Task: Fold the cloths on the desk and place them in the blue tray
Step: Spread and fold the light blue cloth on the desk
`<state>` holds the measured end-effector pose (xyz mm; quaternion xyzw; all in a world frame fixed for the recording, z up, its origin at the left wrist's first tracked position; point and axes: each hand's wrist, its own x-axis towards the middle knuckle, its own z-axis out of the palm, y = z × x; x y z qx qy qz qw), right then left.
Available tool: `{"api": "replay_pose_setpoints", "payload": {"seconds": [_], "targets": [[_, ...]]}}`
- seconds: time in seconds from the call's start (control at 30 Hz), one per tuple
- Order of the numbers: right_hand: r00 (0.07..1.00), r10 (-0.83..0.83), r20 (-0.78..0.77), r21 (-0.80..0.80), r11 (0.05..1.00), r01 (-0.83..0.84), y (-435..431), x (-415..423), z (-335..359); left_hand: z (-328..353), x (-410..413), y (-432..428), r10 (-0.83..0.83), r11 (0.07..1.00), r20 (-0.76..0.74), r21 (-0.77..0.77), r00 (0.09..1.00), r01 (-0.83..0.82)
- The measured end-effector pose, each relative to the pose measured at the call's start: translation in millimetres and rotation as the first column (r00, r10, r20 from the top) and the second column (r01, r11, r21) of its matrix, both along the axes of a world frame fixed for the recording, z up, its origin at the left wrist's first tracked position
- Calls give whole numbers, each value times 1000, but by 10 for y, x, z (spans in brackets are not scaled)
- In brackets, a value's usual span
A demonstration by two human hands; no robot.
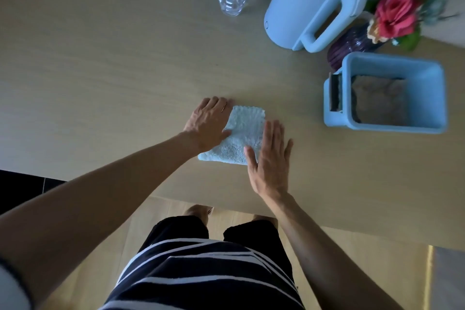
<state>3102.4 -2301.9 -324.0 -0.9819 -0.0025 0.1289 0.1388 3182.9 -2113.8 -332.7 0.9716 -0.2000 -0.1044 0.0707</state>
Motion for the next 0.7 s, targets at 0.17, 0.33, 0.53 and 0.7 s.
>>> {"api": "replay_pose_setpoints", "payload": {"seconds": [0.17,0.33,0.53,0.7], "targets": [[999,-52,16,83,995,51,-101,-70,122,178,128,-112,137,989,-228,-28,964,-147],[994,-101,46,300,950,83,-177,33,370,523,177,-174,254,893,-477,-218,842,-393],[957,-267,113,619,773,143,-455,342,1005,1231,202,-361,231,510,-531,-647,815,-567],[810,-441,-387,860,144,489,-994,643,1492,1733,234,-970,97,81,-579,-806,810,-586]]}}
